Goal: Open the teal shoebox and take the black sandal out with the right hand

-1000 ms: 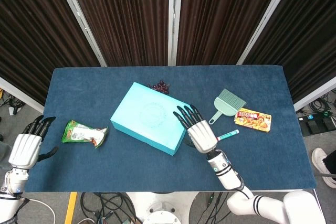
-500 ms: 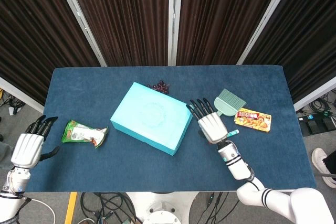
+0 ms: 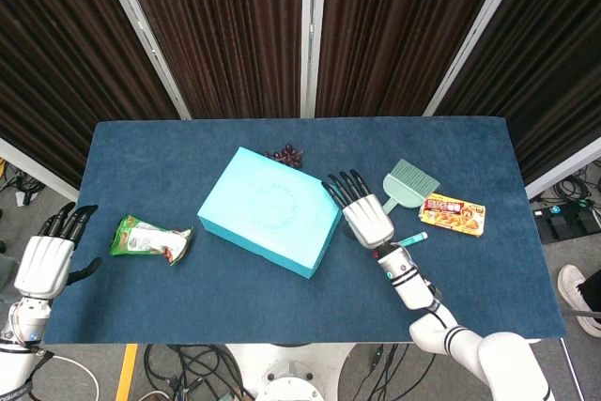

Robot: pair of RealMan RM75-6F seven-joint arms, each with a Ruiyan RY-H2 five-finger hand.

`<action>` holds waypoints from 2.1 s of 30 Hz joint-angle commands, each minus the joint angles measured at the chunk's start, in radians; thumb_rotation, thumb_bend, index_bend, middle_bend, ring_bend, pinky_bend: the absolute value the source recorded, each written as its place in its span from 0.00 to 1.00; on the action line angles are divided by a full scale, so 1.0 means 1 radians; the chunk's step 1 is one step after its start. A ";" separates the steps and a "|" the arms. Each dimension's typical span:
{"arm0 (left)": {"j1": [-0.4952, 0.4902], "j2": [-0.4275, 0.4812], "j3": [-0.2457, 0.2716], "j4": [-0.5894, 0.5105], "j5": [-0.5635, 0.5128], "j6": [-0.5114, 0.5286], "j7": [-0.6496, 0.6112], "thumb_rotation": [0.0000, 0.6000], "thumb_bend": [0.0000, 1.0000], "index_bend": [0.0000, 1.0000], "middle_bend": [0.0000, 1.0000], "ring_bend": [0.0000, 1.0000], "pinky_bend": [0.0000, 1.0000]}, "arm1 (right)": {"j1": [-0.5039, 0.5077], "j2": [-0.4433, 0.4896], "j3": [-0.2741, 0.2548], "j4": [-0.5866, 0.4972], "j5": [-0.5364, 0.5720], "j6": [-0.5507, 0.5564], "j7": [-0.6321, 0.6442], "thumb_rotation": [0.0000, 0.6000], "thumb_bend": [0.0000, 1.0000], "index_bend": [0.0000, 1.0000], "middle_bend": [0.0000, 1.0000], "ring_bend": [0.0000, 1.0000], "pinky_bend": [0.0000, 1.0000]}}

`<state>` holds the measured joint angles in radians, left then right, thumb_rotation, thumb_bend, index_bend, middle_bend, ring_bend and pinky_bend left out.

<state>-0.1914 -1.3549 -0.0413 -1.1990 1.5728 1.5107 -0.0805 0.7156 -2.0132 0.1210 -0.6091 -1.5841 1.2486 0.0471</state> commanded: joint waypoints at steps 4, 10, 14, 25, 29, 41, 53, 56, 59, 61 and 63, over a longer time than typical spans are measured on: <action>-0.002 -0.006 0.001 0.010 -0.001 -0.004 -0.006 1.00 0.18 0.10 0.15 0.07 0.24 | 0.020 -0.049 -0.006 0.079 -0.007 0.018 0.051 1.00 0.07 0.00 0.09 0.00 0.00; 0.004 -0.004 -0.005 0.023 -0.016 -0.002 -0.010 1.00 0.18 0.10 0.15 0.07 0.24 | 0.034 -0.076 -0.011 0.123 -0.008 0.020 0.080 1.00 0.10 0.00 0.10 0.00 0.00; 0.008 0.000 -0.007 0.024 -0.020 0.003 -0.012 1.00 0.18 0.10 0.15 0.07 0.24 | 0.041 -0.090 -0.011 0.144 -0.006 0.024 0.099 1.00 0.13 0.00 0.13 0.00 0.00; 0.006 -0.003 -0.002 0.023 -0.017 -0.005 -0.020 1.00 0.18 0.10 0.15 0.07 0.24 | 0.039 -0.110 -0.013 0.189 -0.006 0.091 0.193 1.00 0.20 0.34 0.32 0.17 0.13; 0.006 -0.003 0.000 0.020 -0.017 -0.006 -0.022 1.00 0.18 0.10 0.15 0.07 0.24 | 0.035 -0.109 -0.010 0.191 -0.002 0.106 0.220 1.00 0.20 0.42 0.38 0.23 0.20; -0.001 0.003 0.004 -0.002 -0.007 -0.014 -0.011 1.00 0.18 0.10 0.15 0.07 0.24 | 0.028 -0.089 0.065 0.115 0.079 0.108 0.364 1.00 0.17 0.59 0.51 0.37 0.38; -0.005 0.008 0.006 -0.014 -0.002 -0.014 -0.007 1.00 0.18 0.10 0.15 0.07 0.24 | -0.015 0.053 0.268 -0.333 0.362 -0.137 0.466 1.00 0.16 0.63 0.55 0.41 0.46; -0.005 0.010 0.008 -0.016 -0.001 -0.016 -0.007 1.00 0.18 0.10 0.15 0.07 0.24 | -0.034 0.106 0.335 -0.468 0.484 -0.231 0.474 1.00 0.16 0.64 0.55 0.41 0.47; -0.006 0.011 0.007 -0.018 0.000 -0.015 -0.007 1.00 0.18 0.10 0.15 0.07 0.24 | -0.048 0.159 0.383 -0.570 0.589 -0.301 0.458 1.00 0.16 0.64 0.55 0.41 0.47; -0.006 0.011 0.007 -0.018 0.000 -0.015 -0.007 1.00 0.18 0.10 0.15 0.07 0.24 | -0.054 0.183 0.404 -0.611 0.637 -0.326 0.447 1.00 0.16 0.64 0.55 0.41 0.47; -0.006 0.011 0.008 -0.018 0.001 -0.016 -0.007 1.00 0.18 0.10 0.15 0.07 0.24 | -0.058 0.199 0.420 -0.637 0.674 -0.346 0.446 1.00 0.15 0.64 0.55 0.41 0.47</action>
<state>-0.1978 -1.3436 -0.0336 -1.2170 1.5732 1.4948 -0.0874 0.6745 -1.8558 0.4985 -1.1949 -0.9669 0.9498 0.4973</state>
